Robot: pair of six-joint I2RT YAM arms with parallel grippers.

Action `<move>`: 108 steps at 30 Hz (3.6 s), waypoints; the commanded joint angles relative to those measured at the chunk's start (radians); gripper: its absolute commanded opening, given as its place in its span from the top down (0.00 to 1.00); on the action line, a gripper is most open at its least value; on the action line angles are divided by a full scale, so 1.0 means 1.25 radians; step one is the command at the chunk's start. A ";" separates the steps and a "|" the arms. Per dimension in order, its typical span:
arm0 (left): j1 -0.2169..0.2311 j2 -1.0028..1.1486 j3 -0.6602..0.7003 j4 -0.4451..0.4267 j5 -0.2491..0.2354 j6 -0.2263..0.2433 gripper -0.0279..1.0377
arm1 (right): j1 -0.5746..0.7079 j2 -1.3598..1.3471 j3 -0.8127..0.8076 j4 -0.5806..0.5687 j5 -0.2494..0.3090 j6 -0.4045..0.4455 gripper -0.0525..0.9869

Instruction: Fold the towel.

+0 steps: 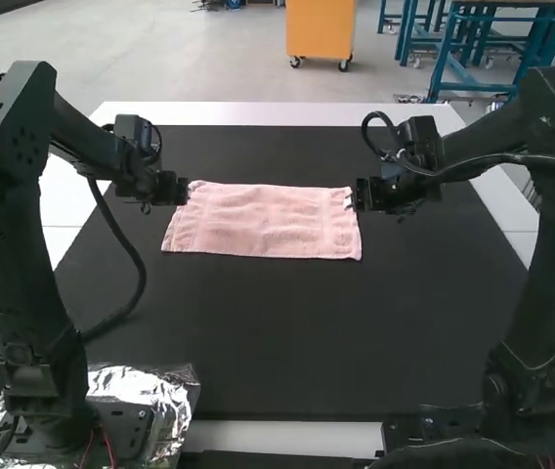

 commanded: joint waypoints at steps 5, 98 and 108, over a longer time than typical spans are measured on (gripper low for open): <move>0.015 0.105 0.123 0.016 -0.003 0.021 0.07 | 0.006 0.105 0.106 0.023 0.026 0.006 0.08; 0.039 0.334 0.330 -0.046 0.069 0.084 0.12 | 0.000 0.332 0.438 -0.143 -0.082 -0.047 0.97; 0.043 0.361 0.311 -0.033 0.115 0.084 0.96 | -0.011 0.334 0.435 -0.141 -0.090 -0.047 0.97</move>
